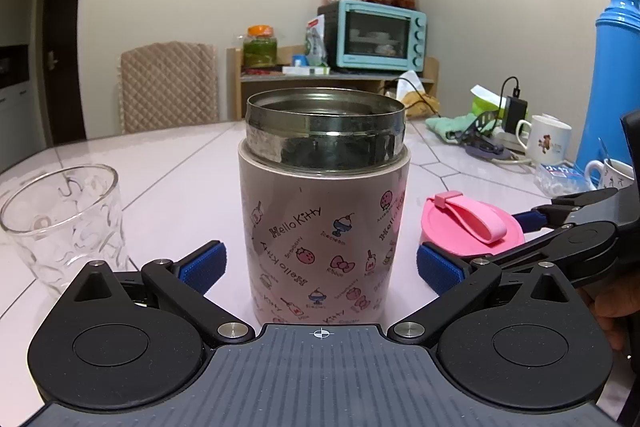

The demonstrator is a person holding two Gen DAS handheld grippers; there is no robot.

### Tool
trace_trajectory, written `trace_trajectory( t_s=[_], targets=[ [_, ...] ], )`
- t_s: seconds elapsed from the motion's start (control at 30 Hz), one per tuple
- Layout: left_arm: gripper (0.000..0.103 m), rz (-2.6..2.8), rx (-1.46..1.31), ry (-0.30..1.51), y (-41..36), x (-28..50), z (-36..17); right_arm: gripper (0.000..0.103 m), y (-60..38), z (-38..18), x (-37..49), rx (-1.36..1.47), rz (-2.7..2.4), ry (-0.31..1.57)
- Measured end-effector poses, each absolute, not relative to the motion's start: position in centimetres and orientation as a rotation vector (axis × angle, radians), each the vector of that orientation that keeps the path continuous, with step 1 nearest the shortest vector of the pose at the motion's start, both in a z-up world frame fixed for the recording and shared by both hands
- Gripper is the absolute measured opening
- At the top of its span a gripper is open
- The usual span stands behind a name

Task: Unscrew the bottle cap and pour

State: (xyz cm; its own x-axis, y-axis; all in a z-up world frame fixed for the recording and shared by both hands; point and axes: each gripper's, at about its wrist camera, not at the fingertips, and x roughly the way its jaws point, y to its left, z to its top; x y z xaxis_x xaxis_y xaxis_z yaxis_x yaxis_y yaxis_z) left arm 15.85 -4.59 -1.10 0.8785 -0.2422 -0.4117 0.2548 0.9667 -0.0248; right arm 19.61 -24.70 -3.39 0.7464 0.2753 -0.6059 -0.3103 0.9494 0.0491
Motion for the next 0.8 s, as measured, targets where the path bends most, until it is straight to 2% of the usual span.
trace_trajectory(
  t_s=[0.8],
  targets=[
    [0.103,-0.252,0.032,0.436,-4.61,16.04,-1.27,0.101,-24.83,-3.42,19.36,-0.054,0.316,0.665]
  ],
)
